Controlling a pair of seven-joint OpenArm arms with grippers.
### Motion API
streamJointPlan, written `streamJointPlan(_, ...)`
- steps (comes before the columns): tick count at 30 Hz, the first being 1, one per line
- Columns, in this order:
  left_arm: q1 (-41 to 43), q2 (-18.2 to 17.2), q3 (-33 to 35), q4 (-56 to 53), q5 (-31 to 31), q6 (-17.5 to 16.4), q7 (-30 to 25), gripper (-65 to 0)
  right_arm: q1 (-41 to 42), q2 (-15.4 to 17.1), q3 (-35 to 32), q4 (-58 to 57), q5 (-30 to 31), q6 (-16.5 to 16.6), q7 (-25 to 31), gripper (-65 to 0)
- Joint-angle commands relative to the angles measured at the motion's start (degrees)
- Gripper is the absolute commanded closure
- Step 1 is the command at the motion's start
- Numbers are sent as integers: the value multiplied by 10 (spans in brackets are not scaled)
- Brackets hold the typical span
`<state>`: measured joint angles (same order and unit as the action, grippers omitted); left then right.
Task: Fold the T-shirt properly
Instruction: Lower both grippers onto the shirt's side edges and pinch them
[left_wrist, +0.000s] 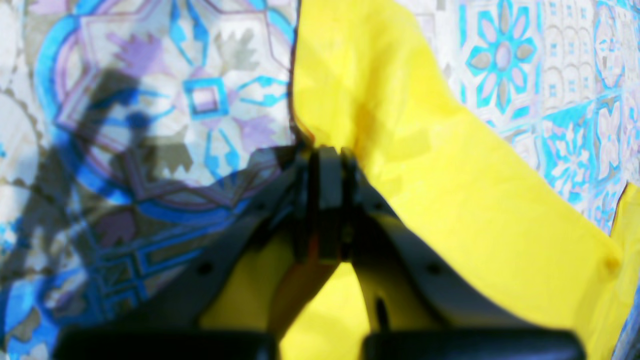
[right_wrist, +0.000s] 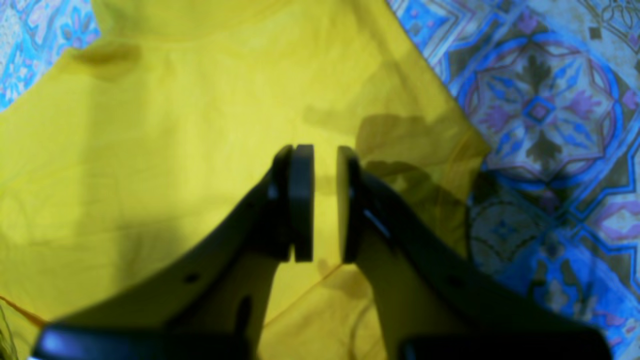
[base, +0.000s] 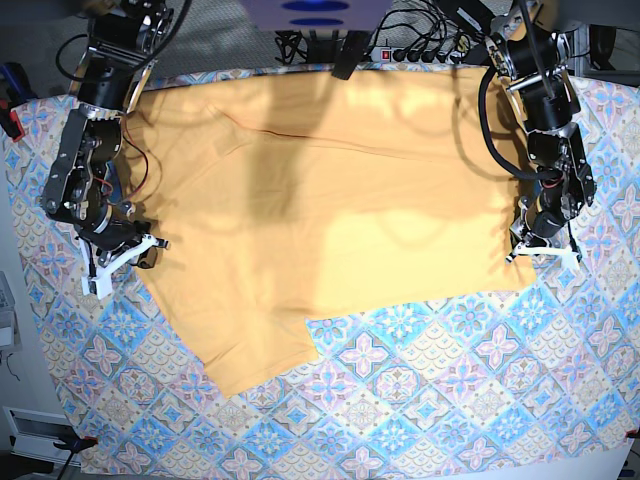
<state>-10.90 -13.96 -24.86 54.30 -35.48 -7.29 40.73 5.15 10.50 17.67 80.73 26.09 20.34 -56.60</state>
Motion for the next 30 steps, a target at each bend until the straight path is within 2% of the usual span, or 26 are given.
streamJointPlan(1, -9, -5, 0, 20, 0, -2, 3, 0, 11, 9, 1, 12, 7, 1, 11, -71)
streamJointPlan(4, -6, -5, 1, 53, 5, -2, 4, 0, 11, 9, 1, 12, 7, 1, 11, -46)
streamJointPlan(8, 5, -5, 21, 96, 5, -2, 4, 0, 24, 11, 1, 8, 5, 1, 24, -46)
streamJointPlan(12, 7, -9, 56, 103, 0, -2, 4, 0, 38, 11, -15, 1, -54, 1, 49, -73)
streamJointPlan(16, 15, -6, 57, 104, 0, -2, 4, 0, 69, 12, -67, -52, -89, 1, 105, -94)
streamJointPlan(21, 18, -5, 58, 104, 0, -2, 4, 0, 115, 13, -66, -173, -112, 1, 174, -94)
streamJointPlan(26, 19, -9, 58, 104, 0, -2, 4, 0, 162, 30, -70, -285, -131, 1, 251, -95)
streamJointPlan(30, 19, -9, 58, 104, 0, -2, 4, 0, 188, 48, -71, -343, -137, 2, 287, -104)
